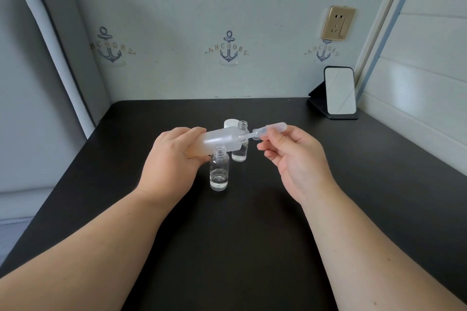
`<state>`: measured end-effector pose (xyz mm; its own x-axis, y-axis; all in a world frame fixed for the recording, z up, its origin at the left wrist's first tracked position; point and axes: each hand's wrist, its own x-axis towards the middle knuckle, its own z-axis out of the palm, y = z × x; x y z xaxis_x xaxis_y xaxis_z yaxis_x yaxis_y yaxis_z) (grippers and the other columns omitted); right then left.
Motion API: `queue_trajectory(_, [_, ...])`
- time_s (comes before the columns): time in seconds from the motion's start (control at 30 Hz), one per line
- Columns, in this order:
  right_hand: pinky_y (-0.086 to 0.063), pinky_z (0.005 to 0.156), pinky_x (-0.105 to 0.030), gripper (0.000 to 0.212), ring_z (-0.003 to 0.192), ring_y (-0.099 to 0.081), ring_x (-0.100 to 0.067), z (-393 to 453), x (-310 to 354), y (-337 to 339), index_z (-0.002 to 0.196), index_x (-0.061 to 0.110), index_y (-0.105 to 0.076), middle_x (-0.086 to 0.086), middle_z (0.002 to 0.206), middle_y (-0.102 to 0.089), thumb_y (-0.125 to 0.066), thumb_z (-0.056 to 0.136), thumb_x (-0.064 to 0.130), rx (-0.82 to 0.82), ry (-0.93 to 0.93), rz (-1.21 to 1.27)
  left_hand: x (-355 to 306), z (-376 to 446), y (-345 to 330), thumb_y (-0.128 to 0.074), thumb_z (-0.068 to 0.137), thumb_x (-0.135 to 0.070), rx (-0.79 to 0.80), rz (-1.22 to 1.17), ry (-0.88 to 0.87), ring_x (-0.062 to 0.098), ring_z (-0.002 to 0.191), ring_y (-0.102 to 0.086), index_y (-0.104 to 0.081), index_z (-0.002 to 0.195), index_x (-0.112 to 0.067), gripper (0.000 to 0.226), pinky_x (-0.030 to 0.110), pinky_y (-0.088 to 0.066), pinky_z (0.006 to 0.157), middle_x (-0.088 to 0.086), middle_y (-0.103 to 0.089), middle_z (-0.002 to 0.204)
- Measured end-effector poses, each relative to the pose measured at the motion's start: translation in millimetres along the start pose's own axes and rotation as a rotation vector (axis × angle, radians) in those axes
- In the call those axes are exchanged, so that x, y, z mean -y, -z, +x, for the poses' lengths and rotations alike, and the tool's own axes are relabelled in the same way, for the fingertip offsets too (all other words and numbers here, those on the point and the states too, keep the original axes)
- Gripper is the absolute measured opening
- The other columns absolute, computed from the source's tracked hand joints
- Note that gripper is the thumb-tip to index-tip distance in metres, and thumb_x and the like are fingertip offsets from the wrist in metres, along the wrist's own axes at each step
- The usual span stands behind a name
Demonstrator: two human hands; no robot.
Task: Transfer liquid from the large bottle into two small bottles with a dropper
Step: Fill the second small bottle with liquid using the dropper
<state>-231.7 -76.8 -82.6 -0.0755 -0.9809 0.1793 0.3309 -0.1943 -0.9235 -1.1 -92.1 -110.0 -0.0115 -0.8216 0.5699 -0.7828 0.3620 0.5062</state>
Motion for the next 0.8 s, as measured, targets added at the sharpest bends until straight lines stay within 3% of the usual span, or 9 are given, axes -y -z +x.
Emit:
queue_trajectory(0.23, [-0.055, 0.068, -0.024, 0.013, 0.076, -0.071, -0.019, 2, 5, 7, 0.087, 0.008, -0.075, -0.010, 0.094, -0.077, -0.065, 0.095, 0.007, -0.047, 0.000, 0.084, 0, 0, 0, -0.080, 0.083, -0.017, -0.018, -0.002, -0.015, 0.022, 0.106, -0.051, -0.069, 0.123, -0.025, 0.043, 0.031, -0.036, 0.088, -0.012, -0.060, 0.109])
queue_trajectory(0.37, [-0.055, 0.067, -0.024, 0.020, 0.074, -0.071, -0.019, 4, 9, 12, 0.082, 0.015, -0.077, -0.007, 0.087, -0.075, -0.064, 0.094, 0.006, -0.086, 0.016, 0.188, 3, 1, 0, -0.080, 0.083, -0.021, -0.015, 0.010, -0.001, 0.019, 0.106, -0.050, -0.067, 0.123, -0.030, 0.043, 0.029, -0.036, 0.088, -0.019, -0.055, 0.108])
queue_trajectory(0.47, [-0.056, 0.068, -0.024, 0.014, 0.076, -0.070, -0.020, 7, 10, 17, 0.088, 0.017, -0.078, -0.006, 0.087, -0.075, -0.067, 0.093, 0.009, -0.115, 0.013, 0.252, 4, 1, 0, -0.081, 0.082, -0.021, -0.026, 0.006, 0.006, 0.018, 0.104, -0.050, -0.067, 0.122, -0.031, 0.043, 0.029, -0.035, 0.086, -0.020, -0.054, 0.106])
queue_trajectory(0.67, [-0.055, 0.068, -0.022, 0.020, 0.072, -0.070, -0.016, 10, 12, 22, 0.075, 0.018, -0.080, -0.002, 0.083, -0.074, -0.069, 0.092, 0.015, -0.114, 0.016, 0.279, 4, 0, 2, -0.081, 0.081, -0.021, -0.023, -0.012, 0.011, 0.017, 0.099, -0.052, -0.066, 0.114, -0.036, 0.040, 0.029, -0.038, 0.082, -0.020, -0.057, 0.101])
queue_trajectory(0.8, [-0.055, 0.067, -0.022, 0.014, 0.071, -0.069, -0.014, 11, 15, 26, 0.073, 0.018, -0.080, -0.002, 0.082, -0.074, -0.073, 0.084, 0.021, -0.169, 0.022, 0.330, 5, 1, 3, -0.080, 0.080, -0.021, -0.010, -0.010, 0.029, 0.018, 0.098, -0.052, -0.066, 0.113, -0.037, 0.039, 0.030, -0.040, 0.081, -0.017, -0.060, 0.102])
